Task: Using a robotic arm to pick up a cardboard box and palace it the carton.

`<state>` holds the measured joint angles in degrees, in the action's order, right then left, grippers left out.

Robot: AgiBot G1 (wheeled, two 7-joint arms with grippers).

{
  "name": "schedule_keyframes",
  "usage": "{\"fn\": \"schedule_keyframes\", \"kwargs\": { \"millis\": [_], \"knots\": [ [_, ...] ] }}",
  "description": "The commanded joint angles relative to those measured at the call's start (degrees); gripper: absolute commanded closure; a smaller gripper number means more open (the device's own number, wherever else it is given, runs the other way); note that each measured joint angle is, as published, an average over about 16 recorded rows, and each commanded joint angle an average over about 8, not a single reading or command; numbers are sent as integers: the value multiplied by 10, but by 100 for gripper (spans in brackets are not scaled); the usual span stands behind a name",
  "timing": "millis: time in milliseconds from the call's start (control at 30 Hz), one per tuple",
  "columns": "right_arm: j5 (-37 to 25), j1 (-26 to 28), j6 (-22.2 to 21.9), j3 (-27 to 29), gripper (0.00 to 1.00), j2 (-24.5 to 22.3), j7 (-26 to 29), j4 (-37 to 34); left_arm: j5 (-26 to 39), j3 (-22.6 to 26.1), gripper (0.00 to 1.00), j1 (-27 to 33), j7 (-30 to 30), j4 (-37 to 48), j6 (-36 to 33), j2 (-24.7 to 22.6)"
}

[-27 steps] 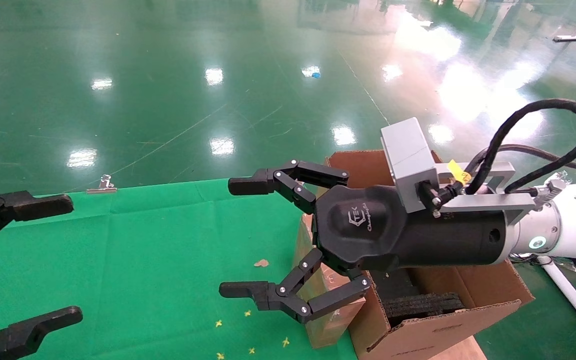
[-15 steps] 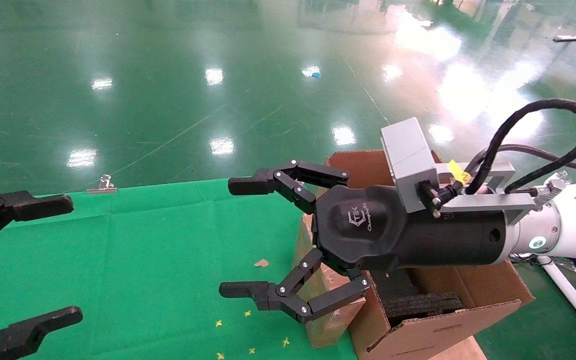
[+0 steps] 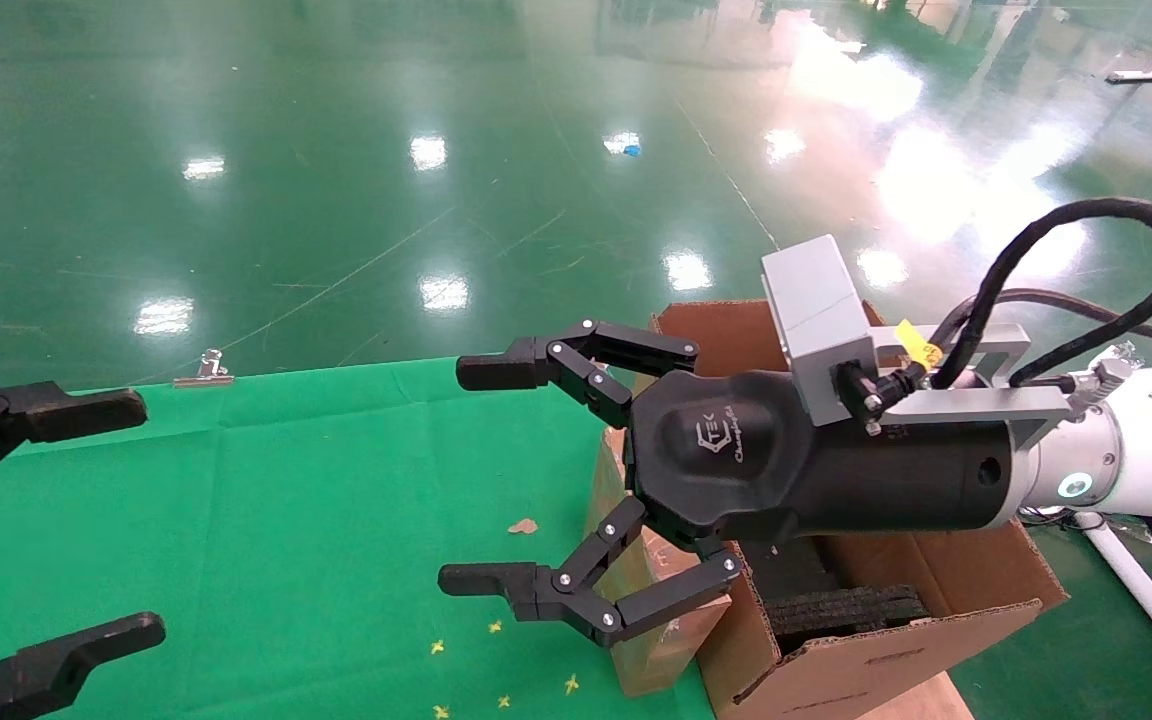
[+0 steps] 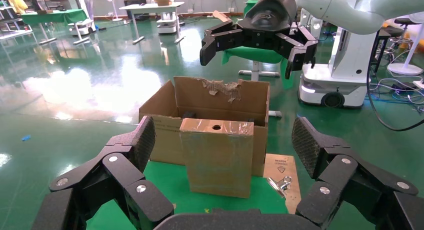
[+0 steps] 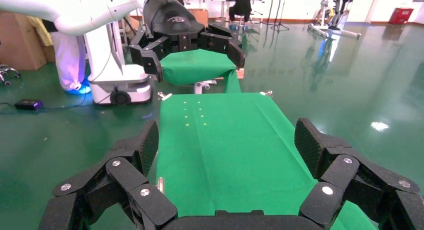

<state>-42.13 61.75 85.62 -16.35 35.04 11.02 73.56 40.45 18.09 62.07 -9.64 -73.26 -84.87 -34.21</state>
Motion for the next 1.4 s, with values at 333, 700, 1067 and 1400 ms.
{"fn": "schedule_keyframes", "kwargs": {
  "millis": [333,700,1067,1400],
  "knots": [
    [-41,15,-5,-24,0,0,29,17,0,0,0,0,0,0,0,0],
    [-303,172,36,-183,0,80,141,36,0,0,0,0,0,0,0,0],
    [-478,372,54,-404,0,166,256,37,0,1,0,0,0,0,0,0],
    [-434,552,53,-572,0,141,294,37,0,1,0,0,0,0,0,0]
  ]
}}
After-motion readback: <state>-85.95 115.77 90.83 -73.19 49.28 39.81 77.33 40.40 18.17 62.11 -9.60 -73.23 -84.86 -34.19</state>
